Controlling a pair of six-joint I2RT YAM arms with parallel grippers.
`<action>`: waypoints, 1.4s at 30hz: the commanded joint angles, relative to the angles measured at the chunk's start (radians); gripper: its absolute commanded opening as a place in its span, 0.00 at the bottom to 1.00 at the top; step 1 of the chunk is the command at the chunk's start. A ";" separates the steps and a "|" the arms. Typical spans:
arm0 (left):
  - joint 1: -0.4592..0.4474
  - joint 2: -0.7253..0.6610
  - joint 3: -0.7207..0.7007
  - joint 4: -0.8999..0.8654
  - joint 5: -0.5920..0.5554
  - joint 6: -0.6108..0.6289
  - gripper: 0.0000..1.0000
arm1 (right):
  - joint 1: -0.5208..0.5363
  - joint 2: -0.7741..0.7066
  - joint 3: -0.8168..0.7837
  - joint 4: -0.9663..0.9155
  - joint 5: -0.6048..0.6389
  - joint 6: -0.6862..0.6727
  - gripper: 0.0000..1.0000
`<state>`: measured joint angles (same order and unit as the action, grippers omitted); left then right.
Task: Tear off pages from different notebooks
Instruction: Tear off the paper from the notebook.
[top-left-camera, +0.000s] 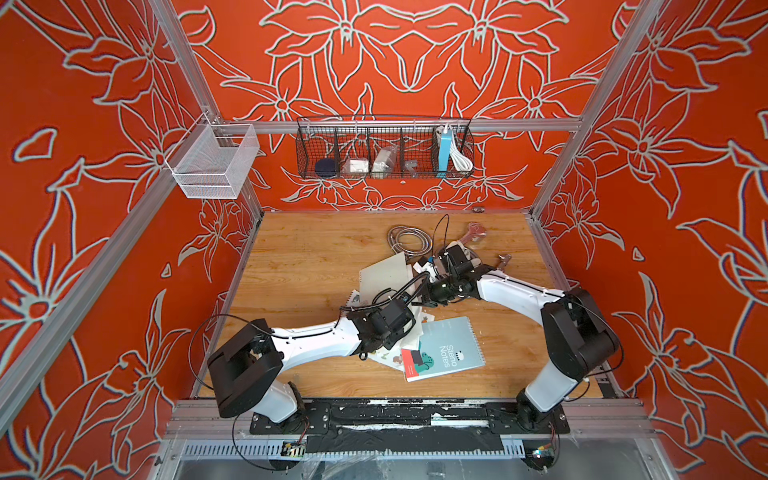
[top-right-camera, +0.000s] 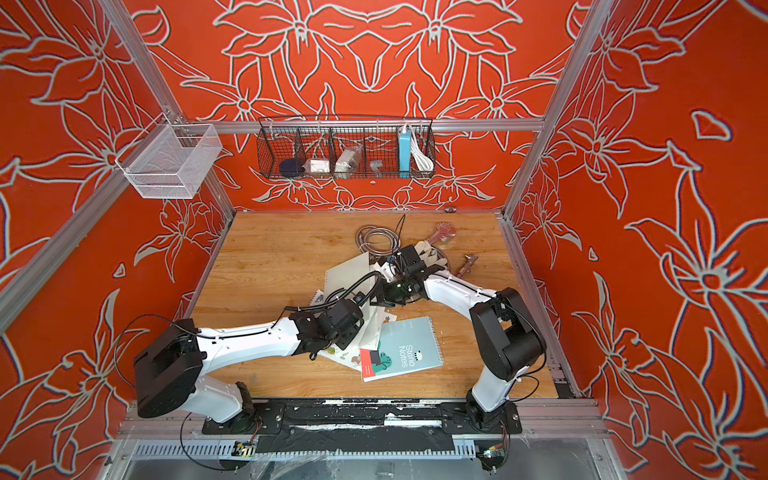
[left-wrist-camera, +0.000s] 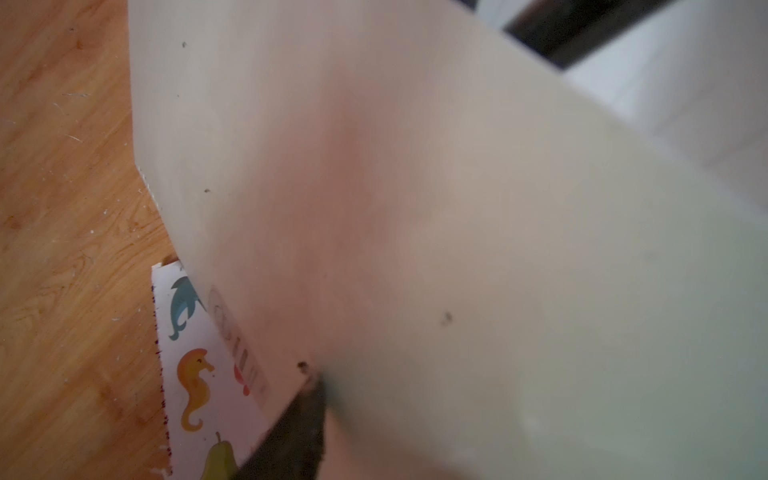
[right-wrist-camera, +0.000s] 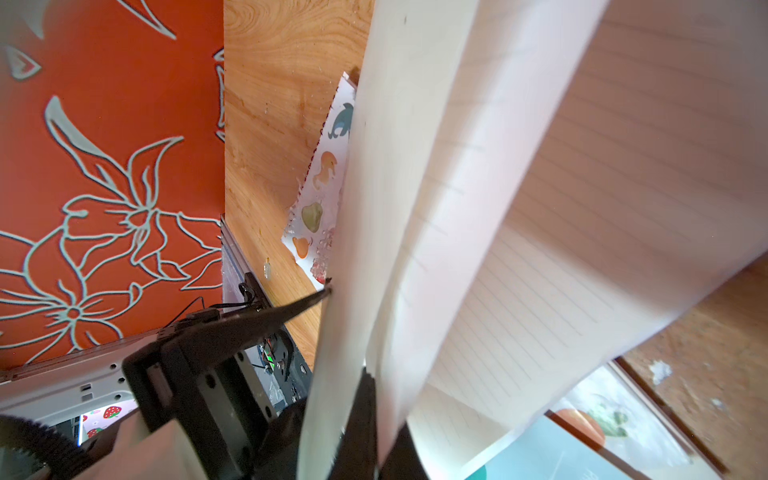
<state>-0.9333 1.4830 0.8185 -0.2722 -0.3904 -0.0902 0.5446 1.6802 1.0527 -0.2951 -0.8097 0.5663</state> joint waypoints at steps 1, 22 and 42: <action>-0.002 -0.033 -0.017 0.047 -0.039 0.004 0.23 | 0.005 0.001 0.018 -0.014 -0.017 -0.010 0.00; 0.243 -0.210 -0.046 -0.095 0.017 -0.243 0.00 | 0.007 0.026 0.020 -0.163 0.180 -0.109 0.00; 0.226 -0.172 -0.017 -0.075 0.146 -0.153 0.00 | -0.404 -0.359 -0.240 -0.155 0.565 0.004 0.00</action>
<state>-0.6834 1.2964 0.7883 -0.3477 -0.3351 -0.2966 0.2207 1.3285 0.8608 -0.4110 -0.3344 0.5110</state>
